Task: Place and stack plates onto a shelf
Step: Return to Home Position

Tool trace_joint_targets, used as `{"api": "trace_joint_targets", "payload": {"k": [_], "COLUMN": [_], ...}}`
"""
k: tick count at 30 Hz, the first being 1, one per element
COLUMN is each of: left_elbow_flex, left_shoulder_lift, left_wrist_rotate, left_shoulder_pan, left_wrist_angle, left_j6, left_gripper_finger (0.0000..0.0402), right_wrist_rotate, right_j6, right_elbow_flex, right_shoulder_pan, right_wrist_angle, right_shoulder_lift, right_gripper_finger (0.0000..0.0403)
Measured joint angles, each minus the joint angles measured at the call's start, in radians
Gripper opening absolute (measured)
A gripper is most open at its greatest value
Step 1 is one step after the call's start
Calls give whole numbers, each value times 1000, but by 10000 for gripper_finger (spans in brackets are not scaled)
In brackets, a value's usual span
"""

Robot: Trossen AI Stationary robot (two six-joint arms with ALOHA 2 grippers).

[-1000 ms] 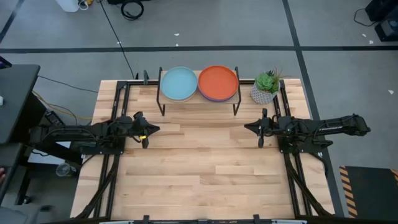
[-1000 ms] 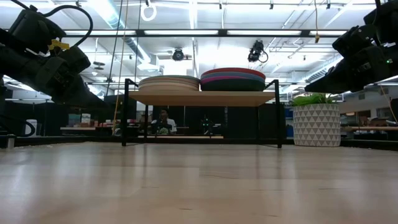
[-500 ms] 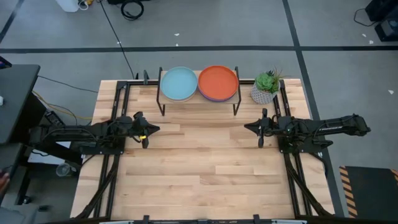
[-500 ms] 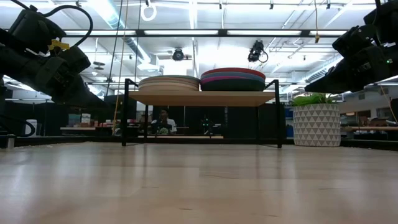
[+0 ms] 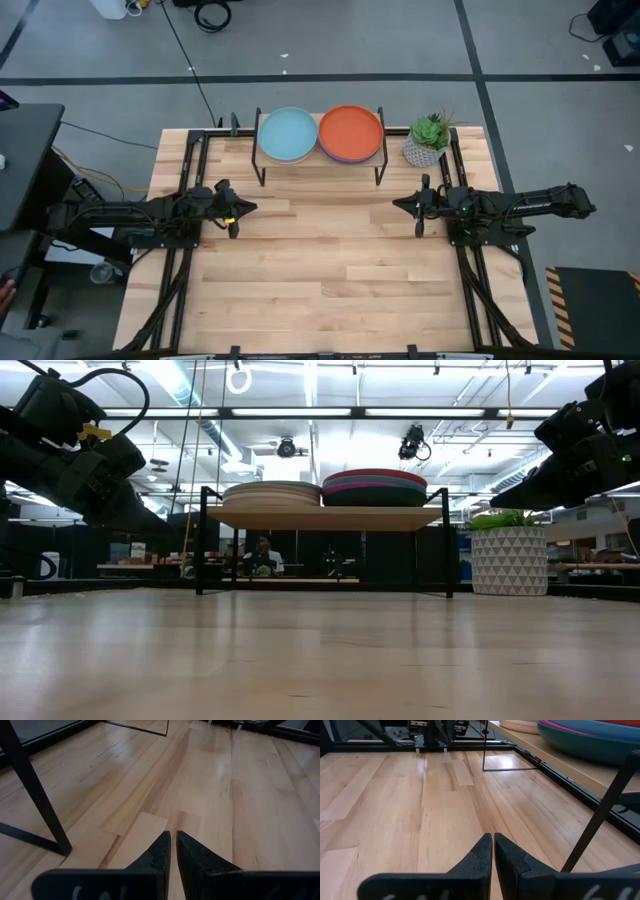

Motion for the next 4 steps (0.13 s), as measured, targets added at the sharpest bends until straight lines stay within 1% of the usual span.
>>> {"api": "trace_joint_targets", "payload": {"k": [4], "left_elbow_flex": [0], "left_shoulder_lift": [0], "left_wrist_rotate": [0], "left_shoulder_pan": [0], "left_wrist_angle": [0], "left_j6": [0], "left_gripper_finger": [36], "right_wrist_rotate": [0], "right_j6": [0], "right_elbow_flex": [0], "right_shoulder_pan": [0], "right_wrist_angle": [0], "right_shoulder_lift": [0], "right_gripper_finger": [26]}}
